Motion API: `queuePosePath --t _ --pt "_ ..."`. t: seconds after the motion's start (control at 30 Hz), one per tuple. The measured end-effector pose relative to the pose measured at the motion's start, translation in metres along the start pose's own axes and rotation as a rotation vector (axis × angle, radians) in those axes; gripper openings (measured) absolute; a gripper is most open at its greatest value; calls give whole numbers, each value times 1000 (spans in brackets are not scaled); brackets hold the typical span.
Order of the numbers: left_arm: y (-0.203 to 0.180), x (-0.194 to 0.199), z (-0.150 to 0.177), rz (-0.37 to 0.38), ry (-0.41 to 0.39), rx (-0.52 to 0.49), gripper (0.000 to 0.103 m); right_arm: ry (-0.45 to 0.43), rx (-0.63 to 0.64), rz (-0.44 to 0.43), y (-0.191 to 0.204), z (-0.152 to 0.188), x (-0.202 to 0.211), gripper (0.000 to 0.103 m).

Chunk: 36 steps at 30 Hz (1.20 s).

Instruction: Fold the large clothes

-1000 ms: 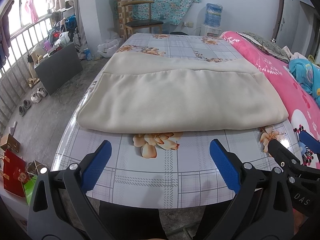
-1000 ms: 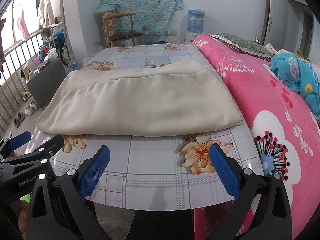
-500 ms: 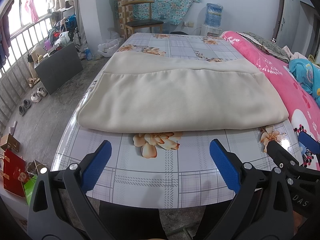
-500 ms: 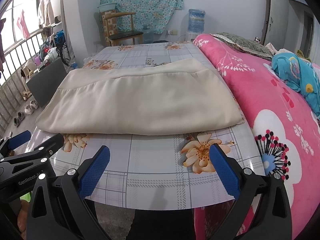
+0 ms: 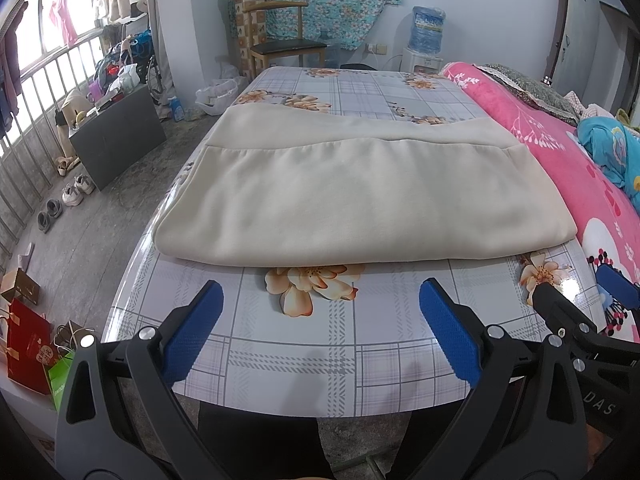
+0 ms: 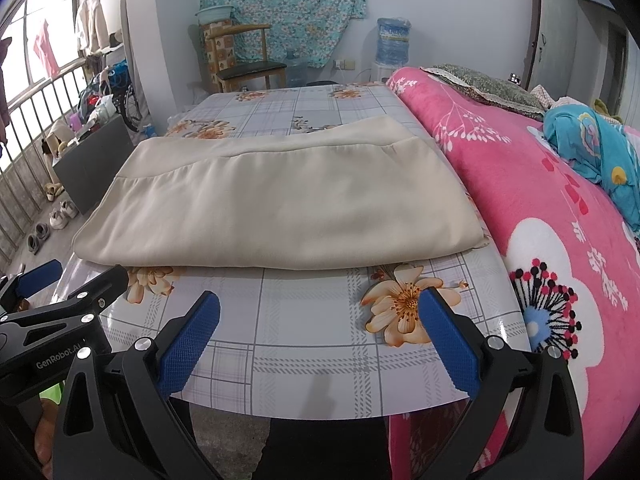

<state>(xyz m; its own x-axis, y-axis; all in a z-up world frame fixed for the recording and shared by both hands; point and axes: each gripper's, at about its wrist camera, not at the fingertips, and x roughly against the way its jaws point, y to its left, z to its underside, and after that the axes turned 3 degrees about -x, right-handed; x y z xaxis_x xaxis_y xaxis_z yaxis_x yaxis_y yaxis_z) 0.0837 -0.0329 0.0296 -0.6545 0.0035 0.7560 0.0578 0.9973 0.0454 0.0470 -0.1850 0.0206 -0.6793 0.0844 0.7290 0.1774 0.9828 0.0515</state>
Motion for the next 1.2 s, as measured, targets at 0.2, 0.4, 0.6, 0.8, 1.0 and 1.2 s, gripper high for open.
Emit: queuePosePath --t 0.2,0.4,0.6,0.8,1.0,1.2 --pt "0 0 0 0 0 -1 95 0 1 0 -1 0 0 97" --pt "0 0 0 -1 -1 1 95 2 1 -1 0 1 0 97" --pt "0 1 0 2 0 1 95 2 0 -2 0 0 -1 97" --pt "0 0 0 0 0 1 95 2 0 -2 0 0 -1 97" --pt "1 1 0 1 -1 2 95 3 1 -3 1 1 -1 97" --pt "1 0 0 1 0 2 95 4 0 -3 2 2 -1 97"
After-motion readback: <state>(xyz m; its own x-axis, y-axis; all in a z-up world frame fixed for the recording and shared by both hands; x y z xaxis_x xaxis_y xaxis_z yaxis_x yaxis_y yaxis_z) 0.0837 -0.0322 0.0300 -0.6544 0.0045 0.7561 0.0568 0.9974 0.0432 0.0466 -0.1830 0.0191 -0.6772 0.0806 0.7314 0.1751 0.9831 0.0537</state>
